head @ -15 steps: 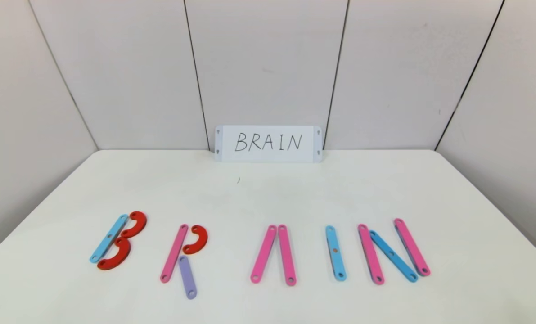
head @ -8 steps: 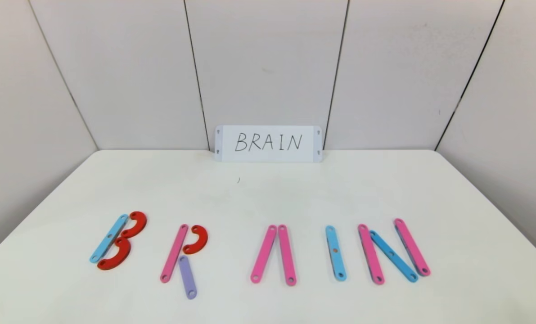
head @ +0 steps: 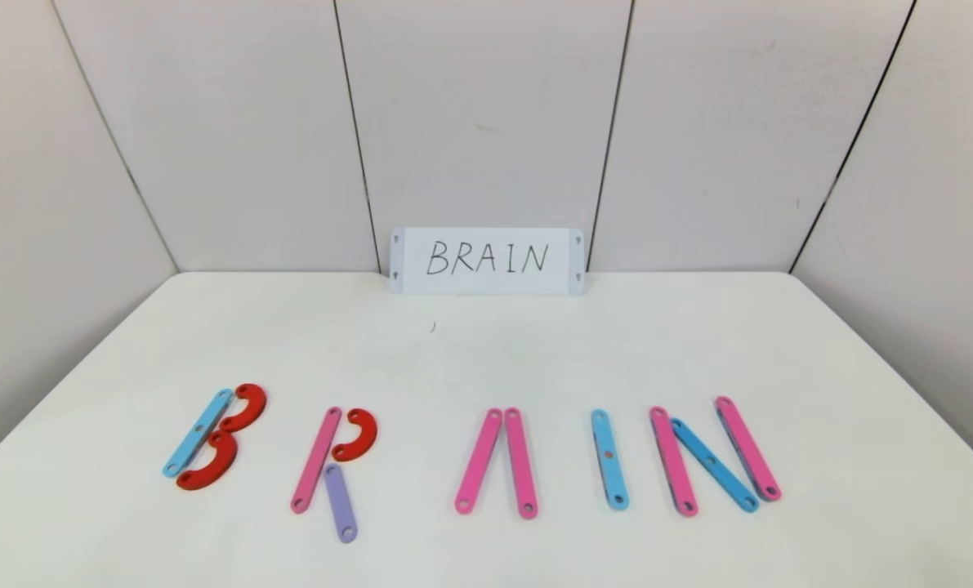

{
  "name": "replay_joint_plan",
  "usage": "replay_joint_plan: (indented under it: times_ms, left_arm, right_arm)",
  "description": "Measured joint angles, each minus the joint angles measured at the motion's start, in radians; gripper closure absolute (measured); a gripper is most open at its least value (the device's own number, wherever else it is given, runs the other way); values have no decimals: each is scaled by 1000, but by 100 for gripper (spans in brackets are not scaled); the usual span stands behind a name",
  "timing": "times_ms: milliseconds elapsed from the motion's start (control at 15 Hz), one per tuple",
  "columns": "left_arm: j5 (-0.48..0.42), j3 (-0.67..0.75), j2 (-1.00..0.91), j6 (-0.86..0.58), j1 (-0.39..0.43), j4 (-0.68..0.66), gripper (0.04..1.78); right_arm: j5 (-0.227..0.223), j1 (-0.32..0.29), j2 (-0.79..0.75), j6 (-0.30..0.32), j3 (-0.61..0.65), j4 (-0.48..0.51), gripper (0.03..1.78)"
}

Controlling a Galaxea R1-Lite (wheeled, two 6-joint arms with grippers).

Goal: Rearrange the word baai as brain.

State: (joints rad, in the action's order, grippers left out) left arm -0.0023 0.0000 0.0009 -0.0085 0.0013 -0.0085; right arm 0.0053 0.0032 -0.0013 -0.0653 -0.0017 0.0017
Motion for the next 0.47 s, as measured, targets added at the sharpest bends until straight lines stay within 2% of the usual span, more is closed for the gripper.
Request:
replay_joint_plan:
  times_ms: [467]
  left_arm:
    - [-1, 0, 0, 0, 0, 0, 8]
  right_arm:
    - [-4, 0, 0, 1, 0, 0, 7]
